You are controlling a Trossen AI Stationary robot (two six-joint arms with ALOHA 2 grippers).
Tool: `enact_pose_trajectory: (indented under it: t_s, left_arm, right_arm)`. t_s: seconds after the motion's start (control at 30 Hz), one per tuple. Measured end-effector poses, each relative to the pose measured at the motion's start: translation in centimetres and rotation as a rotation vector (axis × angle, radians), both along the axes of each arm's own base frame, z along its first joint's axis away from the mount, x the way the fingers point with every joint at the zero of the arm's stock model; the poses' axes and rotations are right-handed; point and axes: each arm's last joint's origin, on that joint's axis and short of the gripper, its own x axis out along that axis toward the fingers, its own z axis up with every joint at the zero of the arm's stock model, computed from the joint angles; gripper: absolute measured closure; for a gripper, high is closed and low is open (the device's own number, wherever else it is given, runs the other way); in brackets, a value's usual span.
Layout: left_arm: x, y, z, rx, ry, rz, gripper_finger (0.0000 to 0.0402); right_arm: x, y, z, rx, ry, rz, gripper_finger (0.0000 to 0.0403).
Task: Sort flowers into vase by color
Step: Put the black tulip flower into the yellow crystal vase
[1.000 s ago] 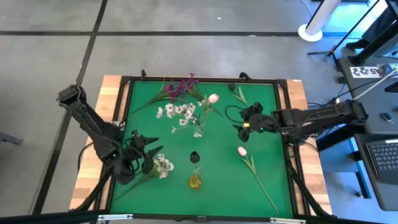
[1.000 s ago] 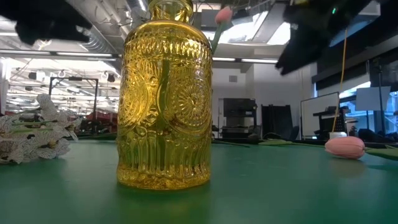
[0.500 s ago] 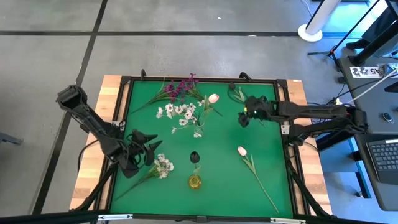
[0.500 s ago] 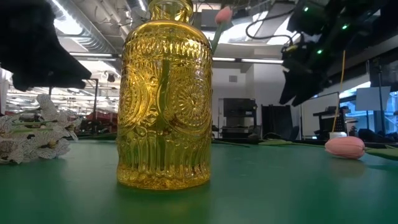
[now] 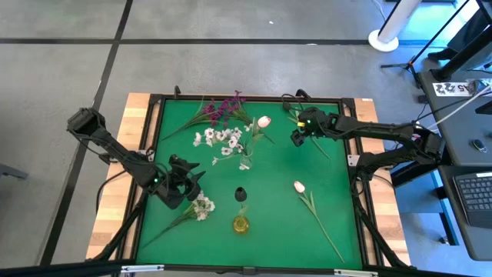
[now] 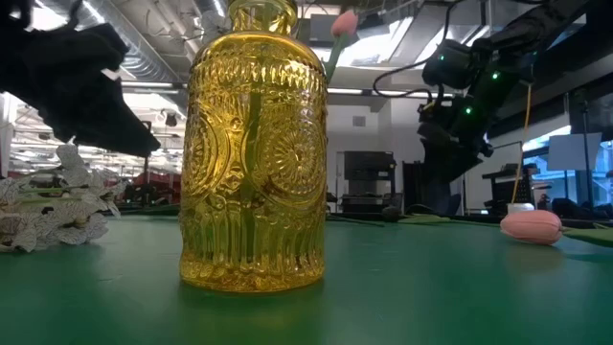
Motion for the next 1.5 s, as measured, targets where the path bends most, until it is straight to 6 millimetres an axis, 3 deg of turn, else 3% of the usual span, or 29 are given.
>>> enact_pose_trajectory:
  t_s: [0.2,0.43,0.57,0.83,0.97,1.17,1.5]
  left_arm:
    - [1.7,-0.1,1.1,-0.045,-0.016,-0.143,0.0212]
    - [2.9,-0.9,3.0,0.053,-0.097,-0.333,0.0212]
    - [2.4,-0.6,3.1,0.038,-0.120,-0.358,0.0212]
    - [-0.3,1.1,0.5,-0.020,-0.325,-0.402,0.0212]
    - [-1.2,1.8,0.6,-0.034,-0.461,-0.401,0.0212]
    - [-1.2,1.8,1.5,-0.012,-0.529,-0.410,0.0212]
    - [-1.2,1.7,1.7,-0.018,-0.544,-0.411,0.0212]
  right_arm:
    - [-0.6,-1.7,-0.7,-0.006,0.048,-0.034,0.0063]
    - [-1.5,-3.8,-1.8,0.022,0.084,-0.094,0.0063]
    - [-1.6,-4.5,-3.0,0.088,0.094,-0.095,0.0063]
    - [-0.9,-5.1,-4.5,0.088,0.111,-0.074,0.0063]
    - [-1.0,-5.5,-4.7,0.098,0.113,-0.083,0.0063]
    - [-1.3,-6.2,-5.1,0.128,0.082,-0.084,0.0064]
    - [-0.7,-6.6,-6.3,0.166,0.062,-0.047,0.0143]
